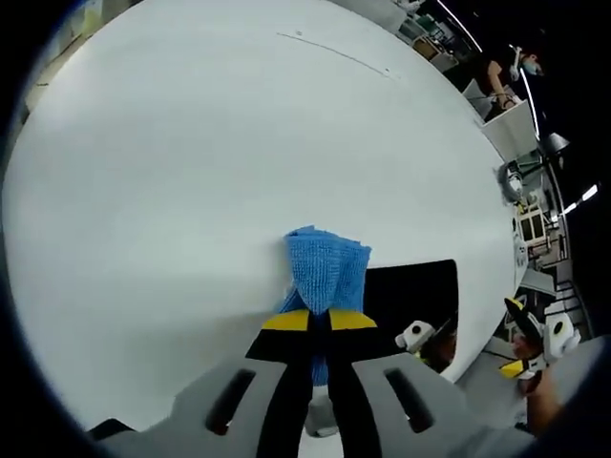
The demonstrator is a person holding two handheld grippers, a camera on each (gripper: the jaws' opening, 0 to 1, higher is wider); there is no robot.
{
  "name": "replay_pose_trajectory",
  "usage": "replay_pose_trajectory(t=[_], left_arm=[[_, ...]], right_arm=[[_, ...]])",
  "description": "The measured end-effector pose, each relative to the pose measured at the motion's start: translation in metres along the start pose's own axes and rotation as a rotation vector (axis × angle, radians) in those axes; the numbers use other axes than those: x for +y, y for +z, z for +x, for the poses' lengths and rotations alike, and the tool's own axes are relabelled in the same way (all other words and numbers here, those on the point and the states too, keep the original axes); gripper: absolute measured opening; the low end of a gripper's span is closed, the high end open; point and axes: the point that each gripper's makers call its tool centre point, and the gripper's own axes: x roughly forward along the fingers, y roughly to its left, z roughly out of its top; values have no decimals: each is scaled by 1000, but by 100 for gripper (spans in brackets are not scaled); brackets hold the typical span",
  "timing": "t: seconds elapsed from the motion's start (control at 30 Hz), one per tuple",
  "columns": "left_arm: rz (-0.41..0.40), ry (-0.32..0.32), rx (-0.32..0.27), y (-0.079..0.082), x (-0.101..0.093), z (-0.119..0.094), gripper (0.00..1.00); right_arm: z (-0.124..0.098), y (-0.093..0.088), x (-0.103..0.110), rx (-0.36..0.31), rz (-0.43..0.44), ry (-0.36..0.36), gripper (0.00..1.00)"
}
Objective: Wipe the mirror surface with the cleaning cloth until all visible marks leave the cleaned area.
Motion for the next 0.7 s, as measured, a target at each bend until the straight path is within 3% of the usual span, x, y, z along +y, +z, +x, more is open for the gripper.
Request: replay_pose_trajectory(t=[0.43, 0.7], left_arm=[[25, 17, -2, 0, -7, 3, 2], [49, 16, -1, -1, -21, 9, 2]], right_arm=[[1, 2, 1, -1, -1, 9, 98], [0, 4, -1, -8, 1, 11, 98]])
